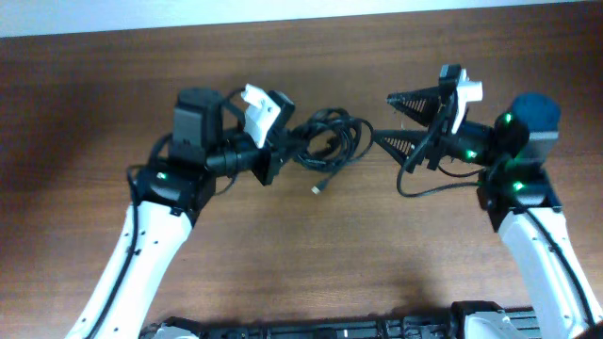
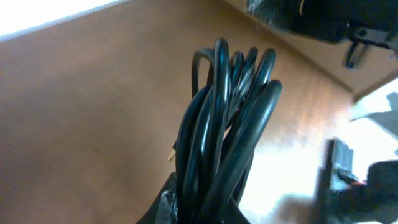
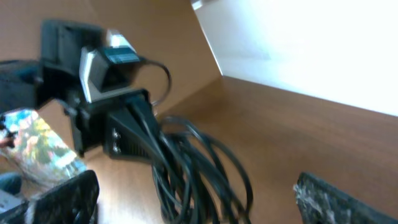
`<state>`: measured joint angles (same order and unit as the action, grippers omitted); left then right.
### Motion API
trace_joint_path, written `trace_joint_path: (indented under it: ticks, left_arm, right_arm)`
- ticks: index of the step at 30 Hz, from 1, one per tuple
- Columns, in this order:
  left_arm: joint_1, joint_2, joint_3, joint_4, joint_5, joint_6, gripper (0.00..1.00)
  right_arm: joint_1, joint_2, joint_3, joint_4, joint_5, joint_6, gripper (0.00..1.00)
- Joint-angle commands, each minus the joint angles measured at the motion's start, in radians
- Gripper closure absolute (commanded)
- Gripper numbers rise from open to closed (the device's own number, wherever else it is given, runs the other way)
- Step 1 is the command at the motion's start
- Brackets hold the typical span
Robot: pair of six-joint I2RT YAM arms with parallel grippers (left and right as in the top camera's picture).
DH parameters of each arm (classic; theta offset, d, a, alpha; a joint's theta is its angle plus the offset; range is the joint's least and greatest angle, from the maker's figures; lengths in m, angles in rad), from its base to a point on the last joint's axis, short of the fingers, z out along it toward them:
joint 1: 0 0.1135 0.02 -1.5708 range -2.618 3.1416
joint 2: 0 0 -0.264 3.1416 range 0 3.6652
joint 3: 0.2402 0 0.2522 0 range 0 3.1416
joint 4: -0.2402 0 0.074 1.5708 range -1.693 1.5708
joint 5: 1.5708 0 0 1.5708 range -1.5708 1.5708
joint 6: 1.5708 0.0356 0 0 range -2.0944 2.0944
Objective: Untangle cables
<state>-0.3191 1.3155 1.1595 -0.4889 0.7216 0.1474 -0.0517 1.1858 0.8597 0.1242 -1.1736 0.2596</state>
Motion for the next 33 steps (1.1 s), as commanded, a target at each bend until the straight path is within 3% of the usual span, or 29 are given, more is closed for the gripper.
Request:
trace_joint_path:
  ticks: [1, 6, 9, 11, 16, 24, 33]
  left_arm:
    - [-0.020, -0.019, 0.121, -0.048, -0.068, 0.121, 1.00]
    - [-0.058, -0.019, 0.127, -0.064, -0.052, 0.248, 1.00]
    - [-0.112, -0.018, 0.127, -0.089, -0.053, 0.334, 1.00]
    - [-0.151, -0.017, 0.127, -0.097, -0.058, 0.383, 1.00]
    - [-0.232, -0.017, 0.127, -0.089, -0.109, 0.427, 1.00]
    - [-0.241, -0.016, 0.127, -0.089, -0.143, 0.426, 1.00]
    - [-0.241, -0.010, 0.127, -0.060, -0.140, 0.380, 1.00]
  right_arm:
    - [0.006, -0.001, 0.184, -0.311, 0.104, -0.225, 0.02]
    - [0.006, -0.001, 0.469, -0.985, 0.377, -0.694, 0.01]
    - [0.006, -0.002, 0.548, -1.129, 0.400, -0.829, 0.01]
    - [0.006, -0.005, 0.573, -1.178, 0.399, -0.883, 0.00]
    - [0.006, -0.011, 0.577, -1.268, 0.306, -0.983, 0.14]
    - [0.006, -0.020, 0.577, -1.358, 0.202, -1.140, 0.37]
    - [0.006, -0.034, 0.577, -1.395, 0.176, -1.233, 0.36]
